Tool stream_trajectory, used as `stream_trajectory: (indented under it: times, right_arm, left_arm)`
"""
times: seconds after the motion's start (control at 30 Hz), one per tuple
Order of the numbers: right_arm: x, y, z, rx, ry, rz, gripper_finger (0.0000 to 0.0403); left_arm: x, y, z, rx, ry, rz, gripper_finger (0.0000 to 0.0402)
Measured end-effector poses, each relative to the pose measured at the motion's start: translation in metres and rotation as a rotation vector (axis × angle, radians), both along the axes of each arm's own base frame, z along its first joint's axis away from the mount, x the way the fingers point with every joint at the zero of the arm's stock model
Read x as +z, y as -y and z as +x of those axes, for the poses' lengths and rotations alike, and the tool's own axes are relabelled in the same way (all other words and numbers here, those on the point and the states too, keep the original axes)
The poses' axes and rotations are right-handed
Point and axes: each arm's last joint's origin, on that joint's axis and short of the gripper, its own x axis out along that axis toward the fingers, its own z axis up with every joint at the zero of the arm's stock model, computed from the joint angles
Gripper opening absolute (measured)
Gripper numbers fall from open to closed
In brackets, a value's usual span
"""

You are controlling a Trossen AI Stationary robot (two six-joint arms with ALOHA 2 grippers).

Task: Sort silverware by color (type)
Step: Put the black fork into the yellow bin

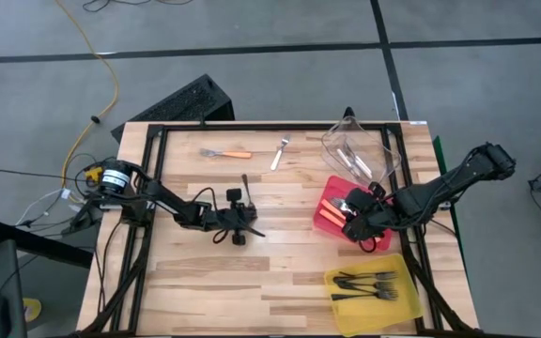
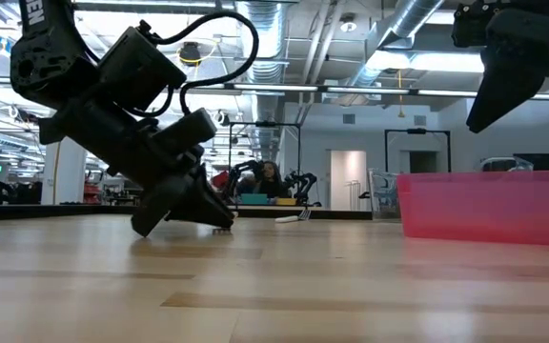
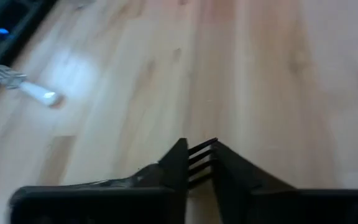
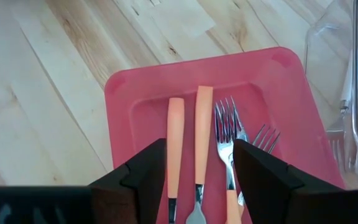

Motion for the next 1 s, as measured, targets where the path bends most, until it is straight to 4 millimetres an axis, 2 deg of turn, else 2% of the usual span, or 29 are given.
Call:
stream_trajectory:
  times: [0.03, 0.1, 0.23, 0.57, 0.77, 1.0]
  right_arm:
    - [0.000, 0.000, 0.000, 0.000, 0.000, 0.000, 0.0209]
    - [0.000, 0.000, 0.000, 0.000, 0.001, 0.000, 0.0209]
    - [0.000, 0.000, 0.000, 0.000, 0.001, 0.000, 0.0209]
    - [0.002, -0.002, 0.005, 0.005, 0.061, 0.024, 0.0209]
    - [0.008, -0.007, 0.016, 0.077, 0.156, 0.020, 0.0209]
    - [0.017, -0.005, 0.029, 0.143, 0.261, -0.011, 0.0209]
  left_arm:
    - [0.000, -0.001, 0.000, 0.013, 0.000, 0.012, 0.0031]
    - [0.001, -0.002, 0.000, 0.043, 0.006, 0.035, 0.0015]
    - [0.001, -0.003, -0.001, 0.088, 0.024, 0.055, 0.0009]
    - [0.011, 0.006, 0.003, 0.038, 0.116, 0.032, 0.0002]
    - [0.037, 0.016, 0.004, -0.018, 0.222, -0.008, 0.0001]
    - [0.080, 0.021, -0.002, -0.068, 0.380, -0.075, 0.0004]
